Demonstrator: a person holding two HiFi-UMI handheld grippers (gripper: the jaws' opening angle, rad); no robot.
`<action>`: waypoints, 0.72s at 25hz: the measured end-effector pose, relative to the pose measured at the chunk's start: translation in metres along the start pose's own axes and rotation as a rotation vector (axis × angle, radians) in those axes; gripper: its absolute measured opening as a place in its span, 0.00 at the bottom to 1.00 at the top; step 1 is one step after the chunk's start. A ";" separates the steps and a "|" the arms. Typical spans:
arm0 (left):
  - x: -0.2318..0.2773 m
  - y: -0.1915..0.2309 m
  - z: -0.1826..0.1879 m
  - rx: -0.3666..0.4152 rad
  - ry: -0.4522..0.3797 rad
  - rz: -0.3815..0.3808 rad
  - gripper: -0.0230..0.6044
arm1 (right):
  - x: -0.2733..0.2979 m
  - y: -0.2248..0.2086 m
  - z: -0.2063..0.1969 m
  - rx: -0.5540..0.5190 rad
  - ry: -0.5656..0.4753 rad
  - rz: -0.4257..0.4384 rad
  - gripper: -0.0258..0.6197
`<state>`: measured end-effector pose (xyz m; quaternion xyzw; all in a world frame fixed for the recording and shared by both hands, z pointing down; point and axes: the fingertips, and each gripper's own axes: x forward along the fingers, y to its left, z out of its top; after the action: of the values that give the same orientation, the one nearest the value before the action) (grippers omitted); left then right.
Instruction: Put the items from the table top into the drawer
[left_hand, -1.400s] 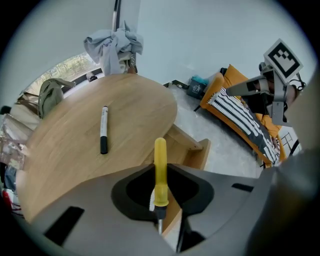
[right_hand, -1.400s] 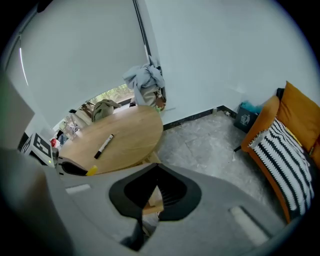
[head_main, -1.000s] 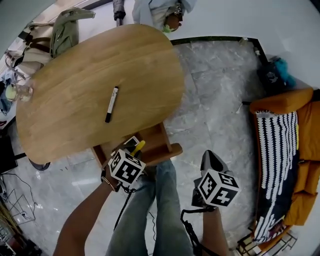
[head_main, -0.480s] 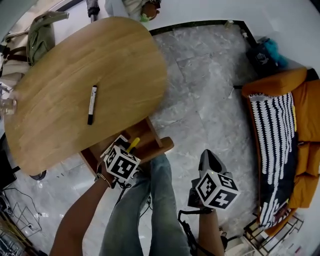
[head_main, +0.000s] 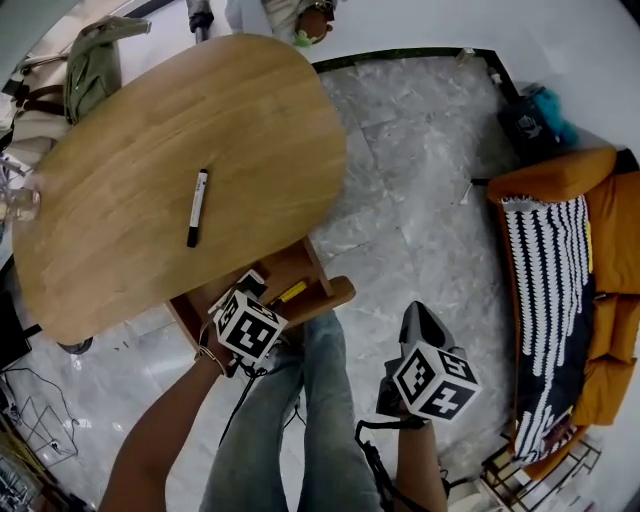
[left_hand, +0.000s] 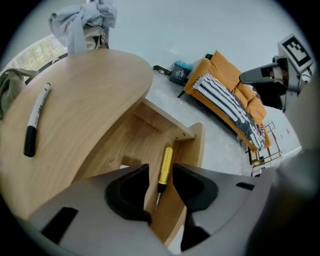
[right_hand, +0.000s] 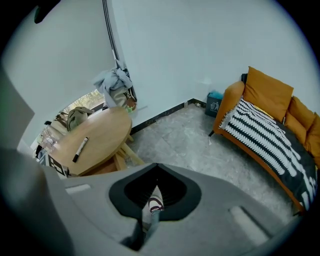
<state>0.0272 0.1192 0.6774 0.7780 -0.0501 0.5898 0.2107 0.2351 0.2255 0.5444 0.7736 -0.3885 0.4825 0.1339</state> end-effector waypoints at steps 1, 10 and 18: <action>-0.005 0.002 -0.001 -0.011 -0.006 0.003 0.27 | 0.000 0.005 0.002 -0.009 0.001 0.008 0.05; -0.055 0.016 0.002 -0.128 -0.104 0.048 0.27 | 0.006 0.055 0.028 -0.121 0.002 0.106 0.05; -0.107 0.053 0.002 -0.370 -0.243 0.159 0.27 | 0.009 0.105 0.043 -0.234 0.022 0.194 0.05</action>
<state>-0.0206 0.0521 0.5907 0.7849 -0.2435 0.4875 0.2950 0.1881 0.1264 0.5126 0.7063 -0.5135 0.4528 0.1802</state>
